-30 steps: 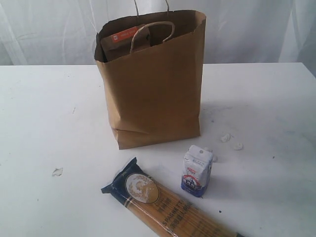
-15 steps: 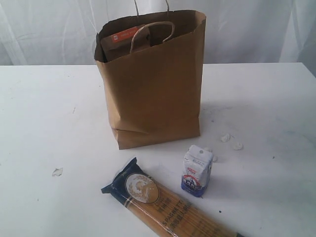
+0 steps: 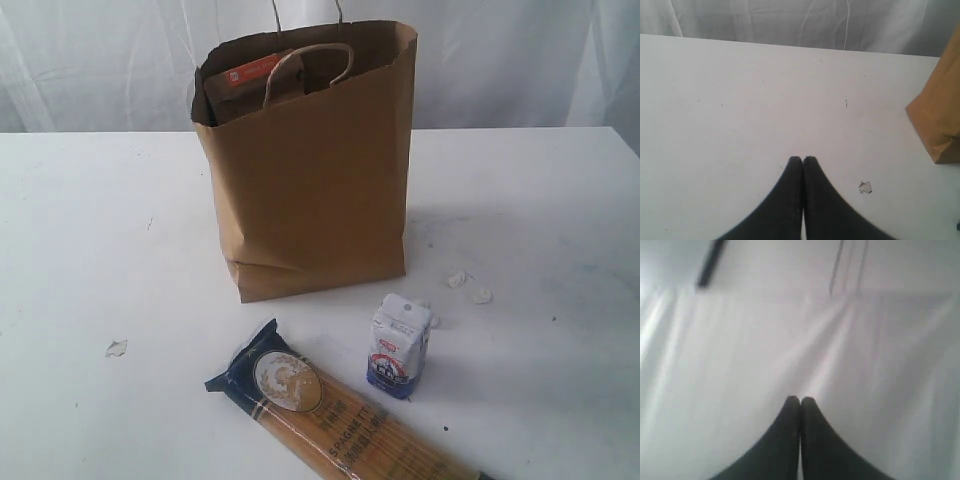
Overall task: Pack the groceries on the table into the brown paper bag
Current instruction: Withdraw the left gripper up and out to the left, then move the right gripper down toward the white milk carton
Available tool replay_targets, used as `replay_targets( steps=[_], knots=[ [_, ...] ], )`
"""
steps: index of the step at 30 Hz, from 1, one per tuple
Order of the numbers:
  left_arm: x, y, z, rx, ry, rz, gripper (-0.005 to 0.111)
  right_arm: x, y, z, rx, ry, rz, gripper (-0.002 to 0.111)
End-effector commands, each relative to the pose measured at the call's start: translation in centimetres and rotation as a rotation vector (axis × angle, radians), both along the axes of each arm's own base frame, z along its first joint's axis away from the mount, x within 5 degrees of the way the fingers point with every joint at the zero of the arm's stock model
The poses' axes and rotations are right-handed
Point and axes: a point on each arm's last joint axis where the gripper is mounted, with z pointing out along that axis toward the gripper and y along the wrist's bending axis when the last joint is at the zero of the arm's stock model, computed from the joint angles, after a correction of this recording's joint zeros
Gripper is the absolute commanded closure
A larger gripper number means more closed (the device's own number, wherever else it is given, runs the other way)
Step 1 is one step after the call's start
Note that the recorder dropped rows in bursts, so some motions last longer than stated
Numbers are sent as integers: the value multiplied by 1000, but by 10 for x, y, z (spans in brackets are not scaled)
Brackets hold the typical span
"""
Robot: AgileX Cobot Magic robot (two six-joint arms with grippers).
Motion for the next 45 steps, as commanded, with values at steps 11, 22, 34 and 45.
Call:
replay_targets(
  steps=[11,22,34,45],
  knots=[
    [0,0,-5,-4,17,-5,107,117,-59,-209,-56,968,-479,108],
    [0,0,-5,-2,15,-5,107,105,-47,-279,-167,1688,-386,108],
    [-3,-1,-14,-5,108,-14,107,82,76,-245,-623,1436,145,108],
    [11,1,-37,-38,75,11,107,82,98,-229,-743,1252,237,38]
  ],
)
